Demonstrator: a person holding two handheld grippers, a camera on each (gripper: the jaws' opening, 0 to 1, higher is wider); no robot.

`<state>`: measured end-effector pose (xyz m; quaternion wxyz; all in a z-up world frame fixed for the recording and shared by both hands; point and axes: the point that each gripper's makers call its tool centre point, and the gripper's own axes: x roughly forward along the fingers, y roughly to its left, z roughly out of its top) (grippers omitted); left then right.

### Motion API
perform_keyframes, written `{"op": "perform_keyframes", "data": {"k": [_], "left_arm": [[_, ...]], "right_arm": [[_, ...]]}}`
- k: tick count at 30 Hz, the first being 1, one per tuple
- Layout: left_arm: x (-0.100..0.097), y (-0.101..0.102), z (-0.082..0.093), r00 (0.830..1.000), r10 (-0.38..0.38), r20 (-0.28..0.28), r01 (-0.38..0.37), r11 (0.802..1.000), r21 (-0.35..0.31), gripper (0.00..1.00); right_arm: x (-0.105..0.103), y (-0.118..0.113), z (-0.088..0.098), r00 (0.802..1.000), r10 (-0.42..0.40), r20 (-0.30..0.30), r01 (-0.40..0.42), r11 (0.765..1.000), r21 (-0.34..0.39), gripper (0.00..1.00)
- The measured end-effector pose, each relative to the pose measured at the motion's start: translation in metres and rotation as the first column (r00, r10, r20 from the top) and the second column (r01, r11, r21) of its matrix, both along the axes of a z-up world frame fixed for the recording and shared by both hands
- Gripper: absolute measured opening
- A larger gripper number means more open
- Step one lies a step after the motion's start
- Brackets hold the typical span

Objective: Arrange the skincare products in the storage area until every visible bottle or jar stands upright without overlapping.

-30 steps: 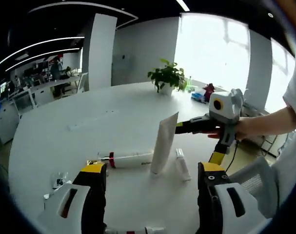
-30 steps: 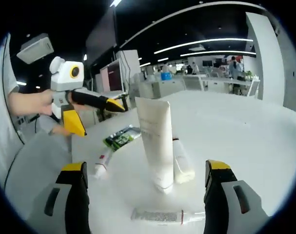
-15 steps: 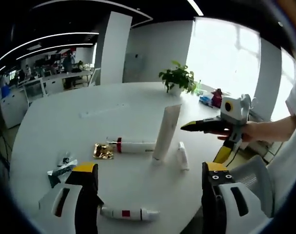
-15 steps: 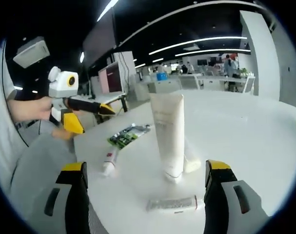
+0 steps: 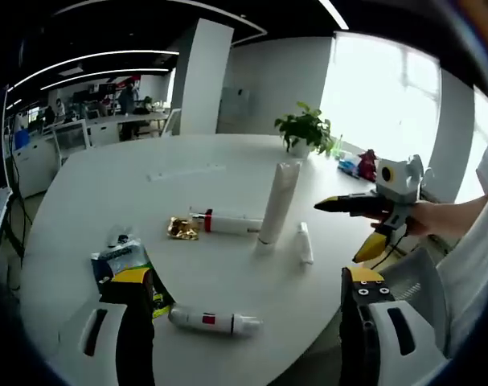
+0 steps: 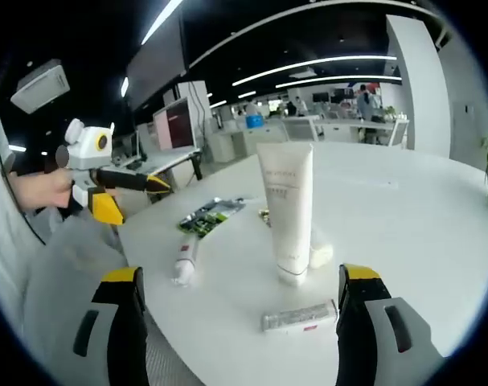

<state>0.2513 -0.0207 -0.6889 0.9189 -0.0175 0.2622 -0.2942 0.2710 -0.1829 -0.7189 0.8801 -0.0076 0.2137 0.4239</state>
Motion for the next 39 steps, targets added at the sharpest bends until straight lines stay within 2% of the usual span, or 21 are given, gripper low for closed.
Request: {"op": "perform_keyframes", "data": {"k": [7,10,20,25,29,32,39], "left_arm": [[-0.017,0.019,-0.009,0.998,0.061,-0.024,-0.061,0.998,0.007,0.94],[-0.021,0.025,-0.013,0.996,0.080,-0.037,-0.079,0.997,0.020,0.99],[-0.038,0.037,-0.024,0.991,0.113,-0.068,-0.113,0.994,0.015,0.99],[-0.046,0.043,-0.026,0.989,0.128,-0.074,-0.127,0.992,0.018,0.98],[-0.051,0.049,-0.023,0.986,0.150,-0.076,-0.149,0.989,0.010,0.96],[-0.049,0.050,-0.017,0.987,0.153,-0.053,-0.153,0.988,0.008,0.96],[-0.049,0.049,-0.018,0.985,0.159,-0.061,-0.160,0.987,-0.004,0.95]], "right_arm": [[-0.008,0.004,-0.005,1.000,0.003,-0.012,-0.003,1.000,0.000,0.99],[-0.011,0.004,-0.006,1.000,0.002,-0.010,-0.002,1.000,-0.001,0.99],[-0.022,0.002,-0.004,1.000,-0.015,-0.026,0.016,1.000,0.019,0.99],[-0.025,-0.001,0.000,0.999,-0.032,-0.027,0.032,0.999,0.017,0.99],[-0.023,-0.002,0.014,0.997,-0.069,-0.024,0.071,0.995,0.063,0.99],[-0.024,-0.001,0.016,0.997,-0.072,-0.015,0.073,0.995,0.070,0.99],[-0.023,-0.001,0.011,0.997,-0.071,-0.015,0.071,0.996,0.053,0.99]]}}
